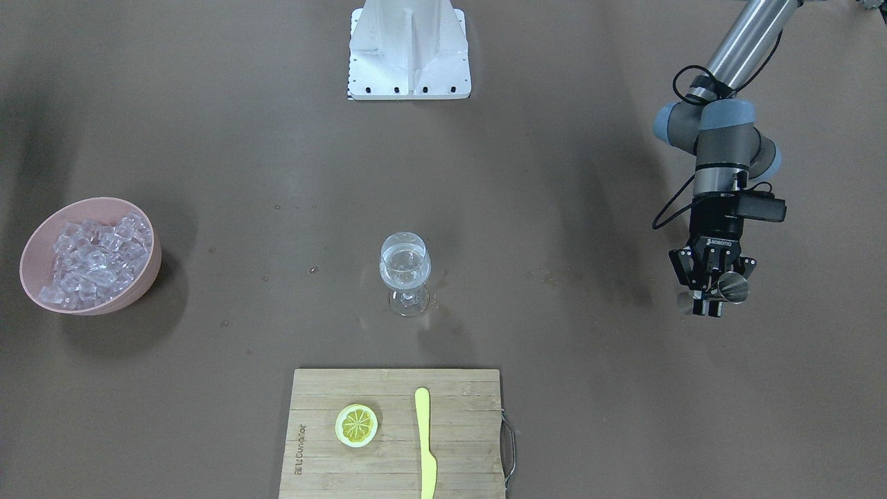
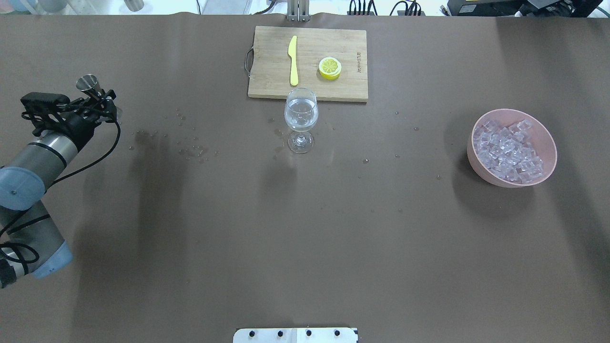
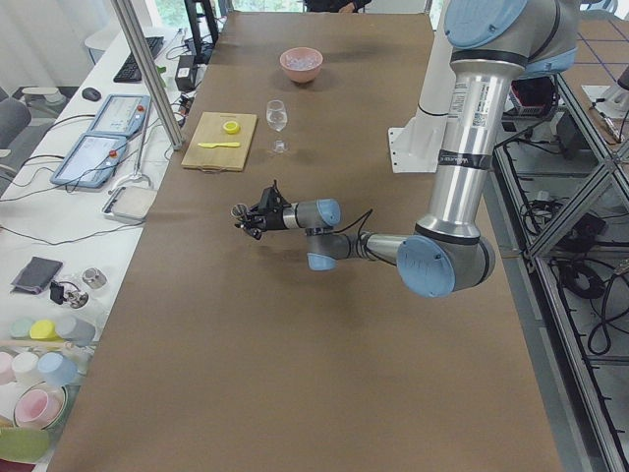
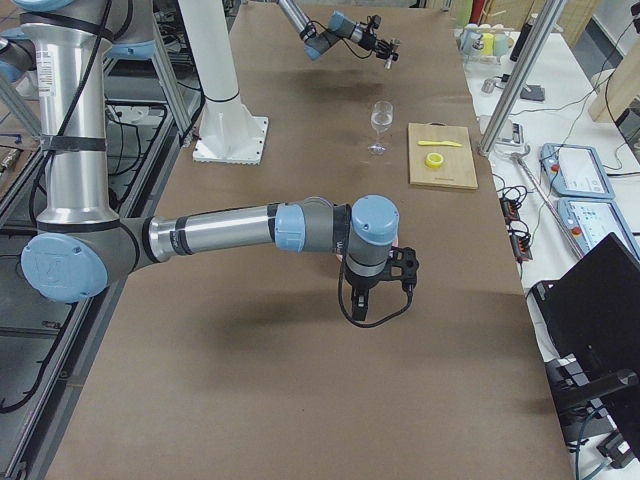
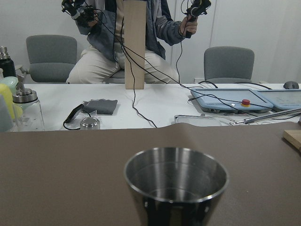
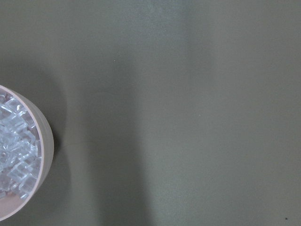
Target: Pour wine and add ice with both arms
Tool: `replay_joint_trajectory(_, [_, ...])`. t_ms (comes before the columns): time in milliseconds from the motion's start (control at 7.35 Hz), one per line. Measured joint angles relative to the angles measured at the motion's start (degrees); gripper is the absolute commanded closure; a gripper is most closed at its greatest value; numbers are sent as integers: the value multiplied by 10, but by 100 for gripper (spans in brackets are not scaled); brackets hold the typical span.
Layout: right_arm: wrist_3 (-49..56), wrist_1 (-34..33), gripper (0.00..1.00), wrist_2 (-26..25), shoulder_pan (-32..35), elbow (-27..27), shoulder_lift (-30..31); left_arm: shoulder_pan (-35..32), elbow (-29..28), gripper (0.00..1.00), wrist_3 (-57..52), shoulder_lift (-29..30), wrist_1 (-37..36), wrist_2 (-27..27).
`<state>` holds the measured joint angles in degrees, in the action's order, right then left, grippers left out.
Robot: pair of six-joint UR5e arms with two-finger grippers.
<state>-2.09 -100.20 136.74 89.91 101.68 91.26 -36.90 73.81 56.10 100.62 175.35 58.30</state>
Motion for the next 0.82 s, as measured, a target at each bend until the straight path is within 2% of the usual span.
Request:
replay_joint_trajectory(408, [0, 0, 0, 0, 0, -1, 1, 31, -5, 100, 1, 2, -12, -35])
replay_joint_trajectory(816, [0, 0, 0, 2, 0, -1, 2, 34, -9, 100, 1, 3, -15, -42])
